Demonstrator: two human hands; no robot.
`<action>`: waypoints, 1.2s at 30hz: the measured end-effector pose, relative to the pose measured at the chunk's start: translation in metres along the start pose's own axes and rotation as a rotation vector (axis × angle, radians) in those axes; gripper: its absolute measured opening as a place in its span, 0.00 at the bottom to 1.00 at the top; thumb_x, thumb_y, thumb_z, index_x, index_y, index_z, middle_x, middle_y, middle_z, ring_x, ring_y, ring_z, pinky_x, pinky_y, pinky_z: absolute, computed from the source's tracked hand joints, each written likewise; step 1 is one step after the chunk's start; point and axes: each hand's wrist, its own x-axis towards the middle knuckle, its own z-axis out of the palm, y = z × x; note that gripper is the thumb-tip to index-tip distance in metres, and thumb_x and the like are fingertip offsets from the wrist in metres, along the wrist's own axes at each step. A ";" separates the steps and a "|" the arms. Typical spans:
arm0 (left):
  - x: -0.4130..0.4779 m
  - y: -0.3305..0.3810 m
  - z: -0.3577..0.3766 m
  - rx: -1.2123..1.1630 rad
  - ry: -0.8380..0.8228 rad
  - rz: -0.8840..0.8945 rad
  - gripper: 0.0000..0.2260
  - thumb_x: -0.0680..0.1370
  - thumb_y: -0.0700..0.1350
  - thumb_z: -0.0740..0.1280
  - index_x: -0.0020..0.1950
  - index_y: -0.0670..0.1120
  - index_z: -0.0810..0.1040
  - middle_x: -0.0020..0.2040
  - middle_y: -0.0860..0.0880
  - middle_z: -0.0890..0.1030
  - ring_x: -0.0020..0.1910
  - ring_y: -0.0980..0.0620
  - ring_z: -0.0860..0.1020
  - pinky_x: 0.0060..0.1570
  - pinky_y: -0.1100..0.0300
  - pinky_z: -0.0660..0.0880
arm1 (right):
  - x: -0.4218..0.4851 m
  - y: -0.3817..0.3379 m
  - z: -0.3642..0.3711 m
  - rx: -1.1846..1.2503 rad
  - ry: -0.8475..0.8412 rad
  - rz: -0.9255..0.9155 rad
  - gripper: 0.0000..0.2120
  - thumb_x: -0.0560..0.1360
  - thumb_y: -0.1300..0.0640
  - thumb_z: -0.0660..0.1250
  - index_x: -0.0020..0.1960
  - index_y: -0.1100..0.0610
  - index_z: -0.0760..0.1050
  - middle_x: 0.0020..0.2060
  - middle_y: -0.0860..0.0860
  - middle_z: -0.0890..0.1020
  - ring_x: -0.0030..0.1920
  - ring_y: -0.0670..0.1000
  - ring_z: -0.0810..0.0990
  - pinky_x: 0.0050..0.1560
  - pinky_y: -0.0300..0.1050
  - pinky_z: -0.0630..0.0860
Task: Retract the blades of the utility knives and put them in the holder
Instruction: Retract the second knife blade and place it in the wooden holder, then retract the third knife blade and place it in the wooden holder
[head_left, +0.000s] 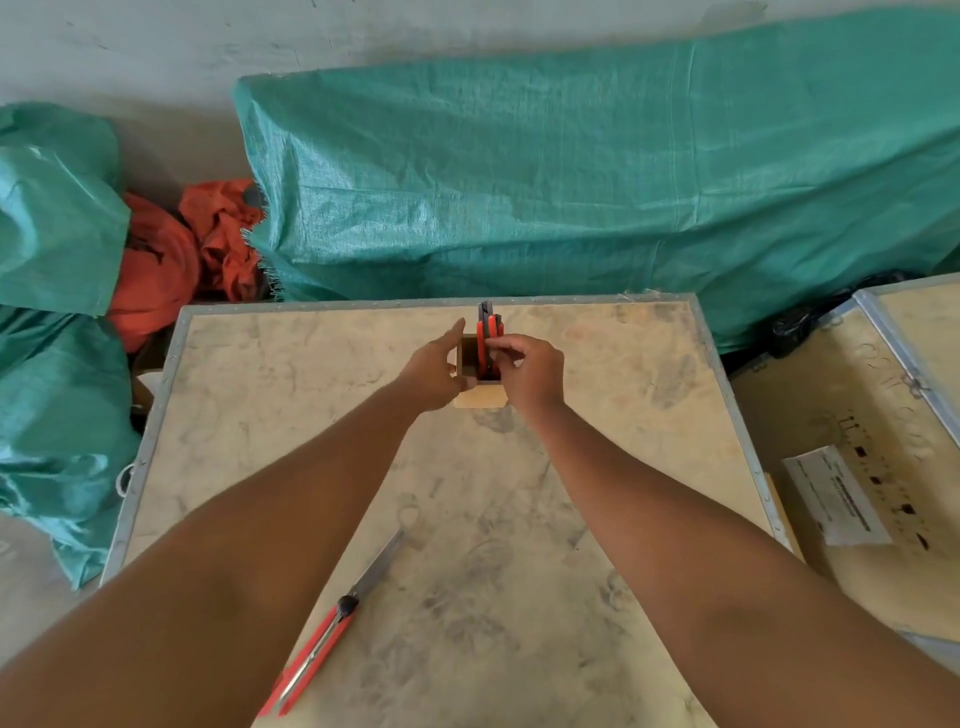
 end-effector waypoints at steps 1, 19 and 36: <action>0.005 0.000 -0.004 0.040 -0.036 0.010 0.42 0.74 0.41 0.74 0.81 0.52 0.52 0.75 0.45 0.70 0.61 0.42 0.79 0.52 0.53 0.78 | 0.001 0.000 0.000 0.000 0.008 0.001 0.11 0.76 0.66 0.71 0.55 0.56 0.86 0.50 0.52 0.88 0.49 0.47 0.84 0.55 0.33 0.76; 0.015 -0.012 -0.009 -0.060 -0.082 -0.049 0.43 0.71 0.39 0.78 0.80 0.54 0.58 0.69 0.45 0.77 0.52 0.46 0.84 0.45 0.47 0.84 | 0.015 -0.013 0.008 -0.078 -0.058 0.081 0.08 0.73 0.60 0.74 0.52 0.54 0.85 0.46 0.51 0.88 0.46 0.51 0.87 0.49 0.48 0.84; -0.060 -0.004 -0.014 -0.085 0.169 -0.108 0.25 0.73 0.47 0.76 0.69 0.51 0.77 0.67 0.49 0.79 0.54 0.50 0.82 0.44 0.56 0.80 | -0.052 -0.027 -0.025 0.102 -0.062 0.047 0.11 0.75 0.64 0.73 0.57 0.59 0.83 0.53 0.54 0.87 0.48 0.50 0.84 0.55 0.39 0.79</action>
